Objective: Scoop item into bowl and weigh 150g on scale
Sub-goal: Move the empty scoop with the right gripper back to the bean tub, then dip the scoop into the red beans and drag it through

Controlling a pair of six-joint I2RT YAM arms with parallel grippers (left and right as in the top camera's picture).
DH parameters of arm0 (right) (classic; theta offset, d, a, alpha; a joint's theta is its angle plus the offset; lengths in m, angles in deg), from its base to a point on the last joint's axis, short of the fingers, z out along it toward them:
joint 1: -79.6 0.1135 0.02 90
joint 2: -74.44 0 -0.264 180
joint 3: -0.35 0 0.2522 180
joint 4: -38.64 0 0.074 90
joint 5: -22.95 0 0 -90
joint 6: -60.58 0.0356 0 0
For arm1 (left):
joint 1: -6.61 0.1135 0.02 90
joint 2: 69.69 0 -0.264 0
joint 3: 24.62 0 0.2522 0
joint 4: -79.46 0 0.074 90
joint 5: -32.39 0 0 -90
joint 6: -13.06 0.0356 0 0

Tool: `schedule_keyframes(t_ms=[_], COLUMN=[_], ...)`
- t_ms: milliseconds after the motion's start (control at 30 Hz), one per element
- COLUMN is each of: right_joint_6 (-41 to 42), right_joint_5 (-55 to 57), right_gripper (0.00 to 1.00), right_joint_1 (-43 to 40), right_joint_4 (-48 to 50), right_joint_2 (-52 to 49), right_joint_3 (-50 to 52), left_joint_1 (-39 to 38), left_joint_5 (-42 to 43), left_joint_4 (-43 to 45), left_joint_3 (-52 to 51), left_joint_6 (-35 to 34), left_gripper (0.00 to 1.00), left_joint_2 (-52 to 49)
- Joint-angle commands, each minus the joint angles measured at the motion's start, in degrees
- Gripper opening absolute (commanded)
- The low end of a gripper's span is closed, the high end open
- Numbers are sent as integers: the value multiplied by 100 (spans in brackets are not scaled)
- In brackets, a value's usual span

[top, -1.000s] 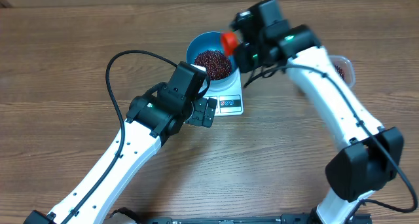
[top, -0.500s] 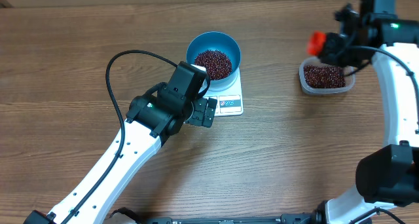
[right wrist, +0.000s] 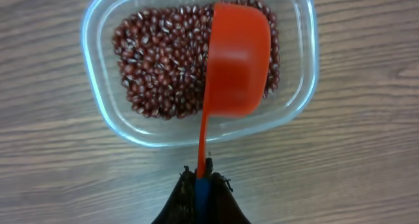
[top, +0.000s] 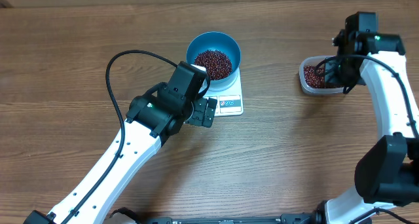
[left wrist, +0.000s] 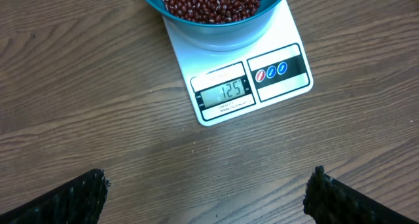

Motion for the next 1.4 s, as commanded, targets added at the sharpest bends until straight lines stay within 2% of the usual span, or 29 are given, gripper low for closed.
schedule_keyframes(t_ms=[0, 367, 567, 833, 967, 1033, 1133, 1367], right_joint_6=[-107, -671, -704, -699, -673, -555, -35, -33], right_joint_5=[249, -44, -114, -756, -1150, -1047, -219, 59], right_gripper=[4, 4, 4, 4, 4, 4, 4, 4], right_joint_1=[37, 315, 579, 542, 254, 85, -105, -94], right_joint_4=[247, 785, 824, 839, 857, 866, 846, 986], right_joint_2=[4, -37, -37, -37, -37, -37, -37, -37], right_joint_3=[245, 763, 813, 813, 813, 813, 813, 813], left_joint_1=[0, 0, 0, 0, 0, 0, 0, 0], left_joint_5=[11, 11, 9, 11, 9, 11, 11, 11], left_joint_4=[7, 7, 7, 7, 7, 7, 7, 7], left_joint_3=[-42, -42, -42, -42, -42, -42, -42, -42], left_joint_6=[87, 87, 87, 87, 87, 87, 87, 87], left_gripper=[100, 100, 100, 100, 100, 100, 100, 100], left_joint_2=[39, 39, 39, 39, 39, 39, 39, 39])
